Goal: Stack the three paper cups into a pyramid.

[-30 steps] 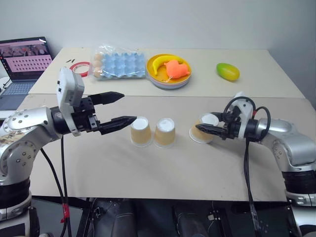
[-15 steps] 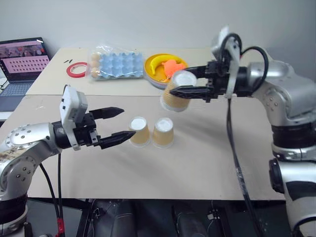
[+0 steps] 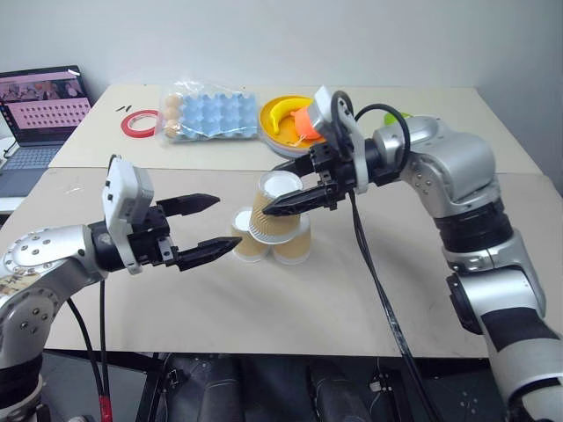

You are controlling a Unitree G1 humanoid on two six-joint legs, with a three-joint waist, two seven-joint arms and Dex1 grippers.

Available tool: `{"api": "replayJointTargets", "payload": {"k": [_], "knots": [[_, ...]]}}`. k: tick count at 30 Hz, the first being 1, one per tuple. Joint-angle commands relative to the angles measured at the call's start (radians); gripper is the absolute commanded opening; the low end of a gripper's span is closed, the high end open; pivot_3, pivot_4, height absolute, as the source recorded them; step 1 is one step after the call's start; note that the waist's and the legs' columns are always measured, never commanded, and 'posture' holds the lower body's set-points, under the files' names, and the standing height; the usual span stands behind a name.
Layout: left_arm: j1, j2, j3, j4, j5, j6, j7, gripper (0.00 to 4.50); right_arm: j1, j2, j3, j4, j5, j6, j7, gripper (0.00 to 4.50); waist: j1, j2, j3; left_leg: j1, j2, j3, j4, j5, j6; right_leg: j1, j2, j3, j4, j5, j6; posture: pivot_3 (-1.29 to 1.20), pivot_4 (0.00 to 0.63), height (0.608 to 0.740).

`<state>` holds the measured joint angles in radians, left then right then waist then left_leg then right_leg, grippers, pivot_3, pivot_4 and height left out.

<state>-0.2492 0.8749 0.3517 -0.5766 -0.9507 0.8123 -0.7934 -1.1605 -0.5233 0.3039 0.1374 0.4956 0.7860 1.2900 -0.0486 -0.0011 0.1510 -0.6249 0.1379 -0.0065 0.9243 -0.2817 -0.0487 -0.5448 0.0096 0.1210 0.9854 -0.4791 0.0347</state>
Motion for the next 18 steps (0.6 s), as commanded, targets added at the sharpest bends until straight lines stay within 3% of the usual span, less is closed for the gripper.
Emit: {"api": "replayJointTargets", "payload": {"k": [1, 14, 16, 18], "knots": [[0.005, 0.018, 0.036, -0.032, -0.027, -0.003, 0.014, 4.5, -0.052, 0.011, -0.011, 0.043, -0.033, -0.062, 0.031, 2.61, 0.0, 0.0, 0.0, 0.0, 0.0, 0.0, 0.0, 0.0, 0.0, 0.0, 0.0, 0.0, 0.0, 0.0, 0.0, 0.0, 0.15, 0.641], [0.024, 0.029, 0.038, -0.044, -0.047, -0.01, 0.036, 4.5, -0.066, 0.066, -0.009, 0.129, -0.112, -0.108, 0.057, 2.61, -0.001, 0.0, 0.0, 0.0, 0.0, 0.0, 0.0, 0.0, 0.0, -0.001, 0.0, 0.0, 0.001, 0.0, 0.0, 0.0, 0.15, 0.641], [0.019, 0.03, 0.035, -0.045, -0.052, -0.008, 0.041, 4.5, -0.062, 0.075, -0.011, 0.141, -0.124, -0.117, 0.047, 3.59, -0.001, 0.0, 0.0, 0.0, 0.0, 0.0, 0.0, 0.0, 0.0, -0.001, 0.0, 0.0, 0.001, 0.0, 0.0, 0.0, 0.15, 0.641], [0.016, 0.031, 0.034, -0.048, -0.058, -0.008, 0.046, 4.5, -0.057, 0.081, -0.015, 0.15, -0.14, -0.137, 0.036, 4.18, -0.001, 0.0, 0.0, 0.0, 0.0, 0.0, 0.0, 0.0, 0.0, -0.001, 0.0, 0.0, 0.002, 0.0, 0.0, 0.0, 0.15, 0.641]]}}
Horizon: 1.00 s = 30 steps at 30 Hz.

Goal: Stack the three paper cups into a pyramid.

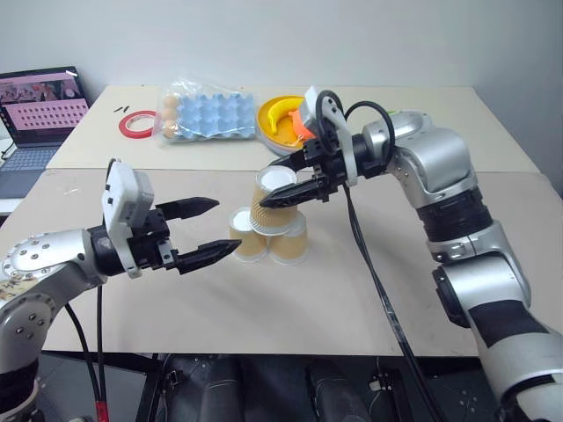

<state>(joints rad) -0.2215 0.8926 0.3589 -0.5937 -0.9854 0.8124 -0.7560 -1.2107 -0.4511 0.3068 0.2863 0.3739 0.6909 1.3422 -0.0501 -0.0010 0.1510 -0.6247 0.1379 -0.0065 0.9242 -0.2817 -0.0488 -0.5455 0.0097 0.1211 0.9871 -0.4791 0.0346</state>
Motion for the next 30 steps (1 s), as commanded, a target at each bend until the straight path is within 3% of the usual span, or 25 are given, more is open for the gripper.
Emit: {"api": "replayJointTargets", "payload": {"k": [1, 8, 10, 12, 14, 17, 19, 23, 26, 28, 30], "knots": [[-0.012, 0.014, 0.027, -0.032, -0.025, -0.008, 0.009, 4.5, -0.007, 0.012, -0.022, 0.005, -0.026, -0.05, -0.026, 4.48, 0.0, 0.0, 0.0, 0.0, 0.0, 0.0, 0.0, 0.0, 0.0, 0.0, 0.0, 0.0, 0.0, 0.0, 0.0, 0.0, 0.15, 0.641], [-0.001, 0.016, 0.033, -0.036, -0.036, -0.01, 0.016, 4.5, -0.065, -0.047, -0.178, -0.02, 0.098, 0.014, 0.028, 4.48, 0.004, 0.0, 0.0, -0.001, 0.0, 0.0, 0.0, 0.0, 0.0, 0.0, 0.0, 0.0, 0.0, 0.0, 0.0, 0.0, 0.15, 0.641], [0.017, 0.018, 0.043, -0.036, -0.035, -0.013, 0.014, 4.5, -0.085, -0.088, -0.27, -0.049, 0.2, 0.093, 0.055, 4.48, 0.007, 0.001, 0.001, -0.001, 0.0, 0.0, 0.001, 0.0, 0.0, 0.0, 0.0, 0.0, 0.0, 0.0, 0.0, 0.0, 0.15, 0.641], [0.09, 0.009, 0.097, -0.036, -0.03, -0.011, 0.021, 4.5, -0.072, -0.173, -0.457, -0.092, 0.419, 0.284, 0.068, 4.48, 0.007, 0.001, 0.001, -0.001, 0.0, 0.0, 0.001, 0.0, 0.0, 0.0, 0.0, 0.0, 0.0, 0.0, 0.0, 0.0, 0.15, 0.641], [0.148, -0.004, 0.147, -0.036, -0.043, -0.006, 0.038, 4.5, -0.053, -0.201, -0.574, -0.11, 0.535, 0.389, -0.004, 4.48, 0.009, 0.001, 0.001, -0.001, 0.0, 0.0, 0.0, 0.0, 0.0, 0.0, -0.001, 0.0, -0.001, -0.001, -0.001, 0.0, 0.15, 0.641], [0.239, -0.027, 0.221, -0.026, -0.028, -0.018, 0.064, 4.5, -0.026, -0.178, -0.692, -0.116, 0.577, 0.43, -0.231, 4.48, -0.007, 0.0, 0.0, 0.001, 0.0, 0.0, 0.0, 0.0, 0.0, 0.001, -0.001, 0.0, 0.0, -0.001, -0.002, 0.0, 0.15, 0.641], [0.292, -0.08, 0.276, 0.016, 0.017, -0.042, 0.129, 4.5, 0.086, -0.159, -0.635, -0.141, 0.377, 0.33, -0.468, 4.48, -0.024, 0.0, 0.0, 0.004, 0.0, 0.0, -0.001, 0.0, 0.001, 0.0, 0.0, 0.001, 0.002, -0.001, -0.003, 0.0, 0.15, 0.641], [0.293, -0.202, 0.303, 0.1, 0.154, -0.119, 0.314, 4.5, 0.367, -0.203, -0.32, -0.2, -0.088, 0.074, -0.785, 4.48, -0.025, -0.004, -0.004, 0.013, 0.0, 0.001, -0.001, 0.0, 0.0, -0.001, 0.0, 0.002, 0.004, -0.008, 0.001, 0.0, 0.15, 0.641], [0.217, -0.306, 0.285, 0.175, 0.247, -0.188, 0.477, 4.5, 0.475, -0.14, -0.283, -0.183, -0.208, 0.016, -0.962, 4.48, -0.016, -0.001, -0.004, 0.003, -0.001, 0.004, 0.002, 0.0, -0.001, -0.008, 0.0, 0.007, 0.008, -0.006, 0.002, 0.0, 0.15, 0.641], [0.132, -0.368, 0.26, 0.26, 0.357, -0.253, 0.605, 4.5, 0.52, -0.08, -0.299, -0.184, -0.271, -0.04, -1.089, 4.48, -0.009, 0.0, -0.004, -0.009, -0.003, 0.005, 0.004, 0.001, -0.002, -0.014, -0.001, 0.01, 0.011, -0.002, 0.002, 0.0, 0.15, 0.641], [0.06, -0.405, 0.232, 0.354, 0.484, -0.33, 0.718, 4.5, 0.551, -0.029, -0.322, -0.173, -0.315, -0.105, -1.187, 4.48, -0.004, 0.0, -0.004, -0.01, -0.002, 0.003, 0.004, 0.002, -0.003, -0.014, -0.001, 0.008, 0.011, -0.001, 0.001, 0.0, 0.15, 0.641]]}}
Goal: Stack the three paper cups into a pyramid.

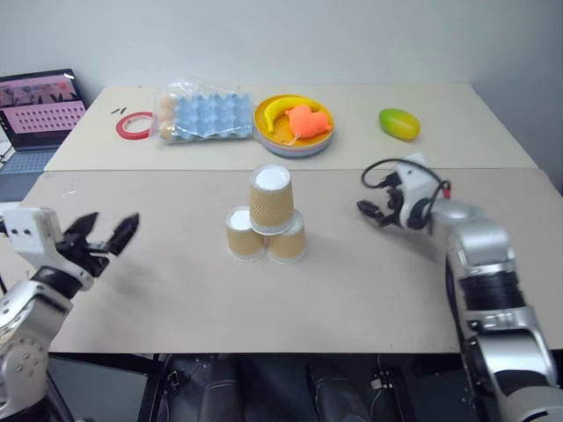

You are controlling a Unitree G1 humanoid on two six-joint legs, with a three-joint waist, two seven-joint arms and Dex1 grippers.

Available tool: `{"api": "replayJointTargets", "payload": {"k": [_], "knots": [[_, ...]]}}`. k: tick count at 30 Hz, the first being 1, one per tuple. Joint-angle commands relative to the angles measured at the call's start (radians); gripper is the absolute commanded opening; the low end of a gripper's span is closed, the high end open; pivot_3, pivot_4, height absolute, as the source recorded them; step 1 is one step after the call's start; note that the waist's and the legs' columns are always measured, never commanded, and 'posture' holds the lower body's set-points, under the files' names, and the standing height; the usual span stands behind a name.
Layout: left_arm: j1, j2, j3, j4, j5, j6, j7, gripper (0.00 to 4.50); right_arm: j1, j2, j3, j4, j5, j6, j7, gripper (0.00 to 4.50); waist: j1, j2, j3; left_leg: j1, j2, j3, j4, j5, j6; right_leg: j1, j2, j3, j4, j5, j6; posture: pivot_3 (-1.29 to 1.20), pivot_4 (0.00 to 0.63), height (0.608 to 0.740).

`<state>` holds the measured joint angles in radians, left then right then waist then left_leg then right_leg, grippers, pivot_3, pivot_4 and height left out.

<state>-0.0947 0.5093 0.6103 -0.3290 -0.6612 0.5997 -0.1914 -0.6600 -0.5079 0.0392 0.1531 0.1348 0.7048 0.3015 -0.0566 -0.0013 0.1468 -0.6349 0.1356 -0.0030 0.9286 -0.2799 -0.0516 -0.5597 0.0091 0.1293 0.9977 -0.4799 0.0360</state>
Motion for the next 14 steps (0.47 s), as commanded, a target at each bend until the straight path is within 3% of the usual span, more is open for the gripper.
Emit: {"api": "replayJointTargets", "payload": {"k": [1, 3, 8, 14], "knots": [[-0.104, -0.053, -0.029, 0.143, 0.21, -0.165, 0.207, 4.5, 0.023, 0.051, -0.058, -0.032, -0.093, -0.155, -0.182, 4.48, 0.005, 0.0, 0.0, 0.0, 0.0, 0.0, 0.001, 0.0, 0.0, 0.0, 0.0, 0.0, 0.0, 0.0, 0.0, 0.0, 0.15, 0.641], [-0.153, -0.102, -0.044, 0.22, 0.276, -0.243, 0.274, 4.5, 0.056, 0.091, -0.075, -0.022, -0.105, -0.212, -0.229, 4.48, 0.01, -0.003, -0.002, 0.0, 0.0, 0.0, 0.002, 0.0, 0.0, 0.001, -0.001, -0.002, -0.001, 0.0, 0.0, 0.0, 0.15, 0.641], [-0.203, -0.155, -0.116, 0.361, 0.359, -0.368, 0.267, 4.5, 0.135, 0.147, -0.108, -0.044, -0.133, -0.262, -0.302, 4.48, 0.014, -0.004, -0.003, 0.0, 0.0, 0.0, 0.004, 0.0, 0.0, 0.001, -0.001, -0.003, 0.001, 0.0, 0.0, 0.0, 0.15, 0.641], [-0.269, -0.136, -0.155, 0.488, 0.4, -0.448, 0.232, 4.5, 0.176, 0.182, -0.162, -0.08, -0.121, -0.247, -0.336, 4.48, 0.015, -0.004, -0.003, -0.001, 0.001, -0.001, 0.01, 0.0, 0.0, 0.001, 0.0, -0.004, 0.006, 0.0, 0.0, 0.0, 0.15, 0.641]]}}
